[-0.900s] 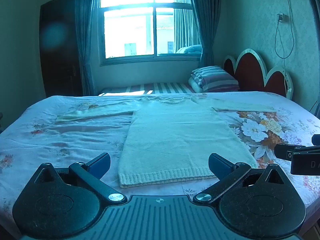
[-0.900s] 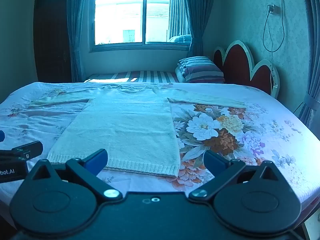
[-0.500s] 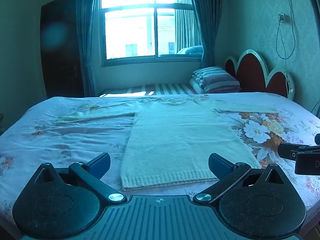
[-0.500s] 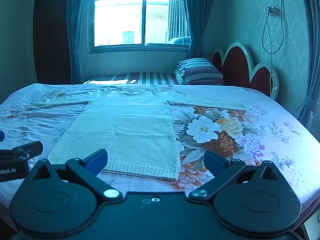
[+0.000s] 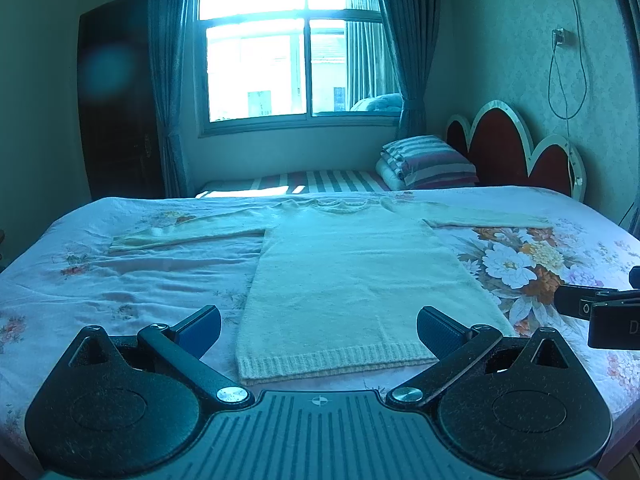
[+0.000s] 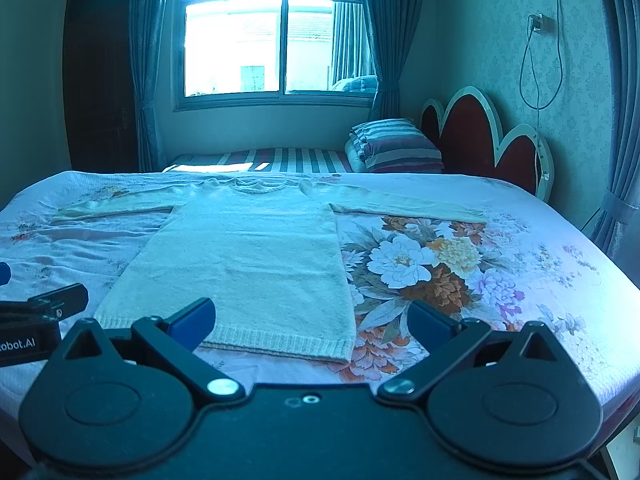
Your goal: Fold small clothes
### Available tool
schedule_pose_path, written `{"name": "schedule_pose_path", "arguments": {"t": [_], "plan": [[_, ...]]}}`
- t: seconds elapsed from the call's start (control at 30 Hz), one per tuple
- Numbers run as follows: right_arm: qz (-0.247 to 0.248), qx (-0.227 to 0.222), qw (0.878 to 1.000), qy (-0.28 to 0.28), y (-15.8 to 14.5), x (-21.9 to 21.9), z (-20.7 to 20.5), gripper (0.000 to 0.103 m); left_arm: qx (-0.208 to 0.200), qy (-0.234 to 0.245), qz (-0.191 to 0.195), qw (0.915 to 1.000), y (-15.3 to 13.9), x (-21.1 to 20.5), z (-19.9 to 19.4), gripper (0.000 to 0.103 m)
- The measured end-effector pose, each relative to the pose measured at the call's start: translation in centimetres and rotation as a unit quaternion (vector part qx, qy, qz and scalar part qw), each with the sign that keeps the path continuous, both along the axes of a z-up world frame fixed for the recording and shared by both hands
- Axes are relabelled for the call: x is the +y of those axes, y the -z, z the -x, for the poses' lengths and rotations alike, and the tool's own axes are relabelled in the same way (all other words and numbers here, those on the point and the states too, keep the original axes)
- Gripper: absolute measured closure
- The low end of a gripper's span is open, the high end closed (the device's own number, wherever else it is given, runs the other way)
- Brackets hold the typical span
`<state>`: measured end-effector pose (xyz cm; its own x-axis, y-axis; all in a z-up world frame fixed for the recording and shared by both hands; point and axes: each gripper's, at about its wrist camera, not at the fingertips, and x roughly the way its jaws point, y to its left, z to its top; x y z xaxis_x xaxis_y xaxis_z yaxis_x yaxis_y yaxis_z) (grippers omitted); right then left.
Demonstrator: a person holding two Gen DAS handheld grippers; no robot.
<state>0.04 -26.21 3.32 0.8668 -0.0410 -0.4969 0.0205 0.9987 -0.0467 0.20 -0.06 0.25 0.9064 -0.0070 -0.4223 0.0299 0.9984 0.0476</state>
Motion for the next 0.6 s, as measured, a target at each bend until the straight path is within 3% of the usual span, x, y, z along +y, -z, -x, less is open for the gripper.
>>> {"name": "schedule_pose_path", "arguments": {"t": [0.6], "plan": [[-0.001,-0.001,1.000,-0.001,-0.10,-0.06,-0.19,0.000,0.003,0.000,-0.003,1.0000,0.01,-0.18,-0.22,0.000]]}}
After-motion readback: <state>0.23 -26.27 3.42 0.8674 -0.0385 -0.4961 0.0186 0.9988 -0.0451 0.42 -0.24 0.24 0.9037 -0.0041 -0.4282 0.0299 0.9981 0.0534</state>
